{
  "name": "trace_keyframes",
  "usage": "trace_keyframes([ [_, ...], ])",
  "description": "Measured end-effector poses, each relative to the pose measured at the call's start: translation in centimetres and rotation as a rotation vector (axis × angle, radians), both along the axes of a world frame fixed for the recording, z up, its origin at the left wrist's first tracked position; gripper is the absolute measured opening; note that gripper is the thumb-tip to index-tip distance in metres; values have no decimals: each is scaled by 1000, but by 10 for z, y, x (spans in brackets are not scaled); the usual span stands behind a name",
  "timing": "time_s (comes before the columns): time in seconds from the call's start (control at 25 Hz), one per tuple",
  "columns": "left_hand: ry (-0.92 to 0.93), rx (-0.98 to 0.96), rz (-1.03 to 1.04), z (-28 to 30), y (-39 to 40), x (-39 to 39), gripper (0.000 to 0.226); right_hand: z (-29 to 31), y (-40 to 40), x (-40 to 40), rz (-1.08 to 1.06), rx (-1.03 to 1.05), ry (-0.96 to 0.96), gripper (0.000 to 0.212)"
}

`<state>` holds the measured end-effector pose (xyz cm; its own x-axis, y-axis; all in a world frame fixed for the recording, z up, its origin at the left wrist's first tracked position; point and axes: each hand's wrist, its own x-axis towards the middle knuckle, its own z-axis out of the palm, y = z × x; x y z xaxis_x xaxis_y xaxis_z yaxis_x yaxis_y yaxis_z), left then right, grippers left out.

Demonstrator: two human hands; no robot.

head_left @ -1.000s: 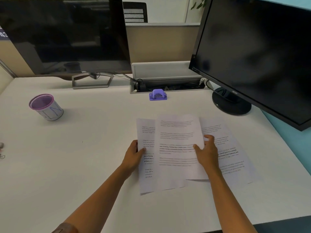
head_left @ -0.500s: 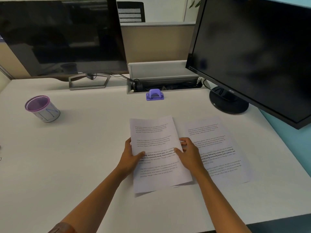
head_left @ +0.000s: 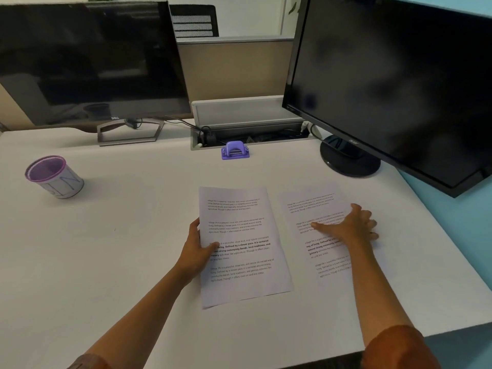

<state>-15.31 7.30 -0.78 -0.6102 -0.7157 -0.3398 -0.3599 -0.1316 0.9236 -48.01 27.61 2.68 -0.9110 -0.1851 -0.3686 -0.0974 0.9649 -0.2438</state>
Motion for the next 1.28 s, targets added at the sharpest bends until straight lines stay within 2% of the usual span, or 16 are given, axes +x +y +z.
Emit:
trace_keyframes([
  [0.2,-5,-2,0,2,1,0,71,7,-9,-7,19,78,-79,126],
  [0.32,-3,1,1,4,2,-1,72,10,-11,-6,68,64,-58,113],
  [0.56,2,12,7,8,3,0,72,31,-12,6,108,-189,-51,77],
  [0.8,26,8,37,9,6,-1,59,82,-29,19,187,-627,-30,47],
  [0.92,30,31,52,12,6,-1,56,118,-48,33,255,-807,-155,41],
  [1.12,53,53,78,21,11,-3,46,120,-71,57,187,-1165,-585,39],
  [1.2,33,33,85,23,11,-4,47,94,-80,69,122,-1156,-601,45],
  [1.28,112,68,57,23,9,-4,56,60,-86,84,34,-1080,-559,45],
])
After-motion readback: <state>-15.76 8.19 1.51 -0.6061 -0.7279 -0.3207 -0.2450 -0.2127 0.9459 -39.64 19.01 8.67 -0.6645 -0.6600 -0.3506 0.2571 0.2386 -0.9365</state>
